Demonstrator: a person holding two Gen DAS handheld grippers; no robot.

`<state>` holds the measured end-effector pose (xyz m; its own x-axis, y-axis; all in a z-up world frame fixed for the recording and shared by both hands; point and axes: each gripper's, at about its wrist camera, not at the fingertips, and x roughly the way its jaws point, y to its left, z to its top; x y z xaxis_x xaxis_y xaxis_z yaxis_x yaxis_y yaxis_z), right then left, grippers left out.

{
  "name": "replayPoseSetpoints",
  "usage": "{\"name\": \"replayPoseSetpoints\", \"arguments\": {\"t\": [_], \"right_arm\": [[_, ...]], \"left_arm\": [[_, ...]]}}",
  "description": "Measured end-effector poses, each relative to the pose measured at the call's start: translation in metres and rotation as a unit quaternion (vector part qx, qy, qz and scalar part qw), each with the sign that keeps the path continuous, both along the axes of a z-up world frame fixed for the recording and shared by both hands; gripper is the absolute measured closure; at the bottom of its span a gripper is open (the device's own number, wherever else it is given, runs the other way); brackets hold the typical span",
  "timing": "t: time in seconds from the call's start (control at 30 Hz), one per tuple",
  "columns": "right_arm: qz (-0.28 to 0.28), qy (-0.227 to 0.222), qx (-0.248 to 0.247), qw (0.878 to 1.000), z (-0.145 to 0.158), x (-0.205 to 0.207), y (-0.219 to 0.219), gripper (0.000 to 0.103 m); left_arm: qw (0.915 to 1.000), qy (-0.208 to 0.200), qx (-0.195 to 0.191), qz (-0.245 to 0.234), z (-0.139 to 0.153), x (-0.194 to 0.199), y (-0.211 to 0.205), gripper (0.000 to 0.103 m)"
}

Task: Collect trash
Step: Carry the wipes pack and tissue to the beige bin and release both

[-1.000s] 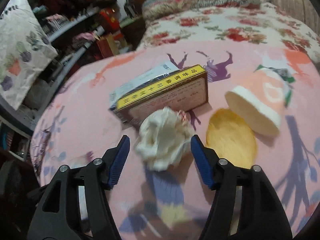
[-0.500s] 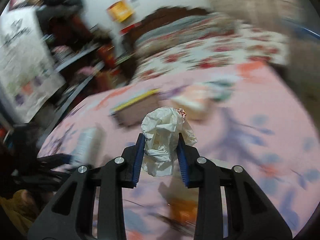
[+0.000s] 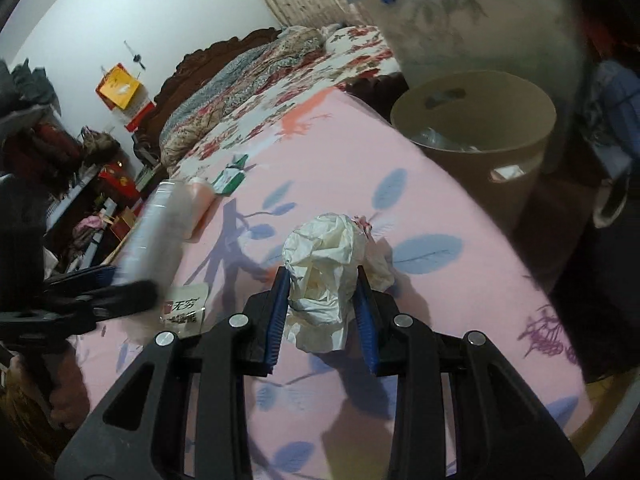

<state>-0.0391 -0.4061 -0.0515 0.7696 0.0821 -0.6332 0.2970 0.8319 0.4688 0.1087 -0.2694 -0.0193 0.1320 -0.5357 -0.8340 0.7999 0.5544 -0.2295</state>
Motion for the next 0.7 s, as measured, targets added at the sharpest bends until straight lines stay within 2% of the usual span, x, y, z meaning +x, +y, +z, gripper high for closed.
{"name": "replayPoseSetpoints", "arguments": {"t": [0.07, 0.13, 0.33, 0.43, 0.53, 0.6, 0.7], "right_arm": [[-0.013, -0.012, 0.009, 1.0, 0.002, -0.004, -0.014, 0.069], [-0.036, -0.033, 0.014, 0.999, 0.009, -0.005, -0.032, 0.069], [-0.099, -0.051, 0.005, 0.994, 0.022, 0.012, -0.102, 0.069], [-0.124, -0.046, 0.028, 0.991, 0.016, 0.028, -0.138, 0.068], [-0.147, -0.036, 0.026, 0.988, 0.011, 0.042, -0.164, 0.063], [-0.161, -0.03, 0.027, 0.986, 0.006, 0.051, -0.18, 0.036], [-0.198, -0.015, 0.033, 0.98, -0.002, 0.049, -0.194, 0.036]], "left_arm": [[0.9994, 0.014, 0.029, -0.01, -0.016, 0.005, -0.028, 0.041], [0.9986, 0.028, 0.043, -0.016, -0.025, 0.014, -0.051, 0.041], [0.9976, 0.041, 0.036, -0.042, -0.017, 0.039, -0.12, 0.041], [0.9967, 0.041, 0.036, -0.06, -0.013, 0.05, -0.17, 0.04], [0.9973, 0.027, 0.037, -0.058, -0.012, 0.059, -0.209, 0.036], [0.9979, 0.028, 0.031, -0.05, -0.016, 0.07, -0.232, 0.032], [0.9981, 0.043, 0.039, -0.021, -0.029, 0.088, -0.259, 0.014]]}}
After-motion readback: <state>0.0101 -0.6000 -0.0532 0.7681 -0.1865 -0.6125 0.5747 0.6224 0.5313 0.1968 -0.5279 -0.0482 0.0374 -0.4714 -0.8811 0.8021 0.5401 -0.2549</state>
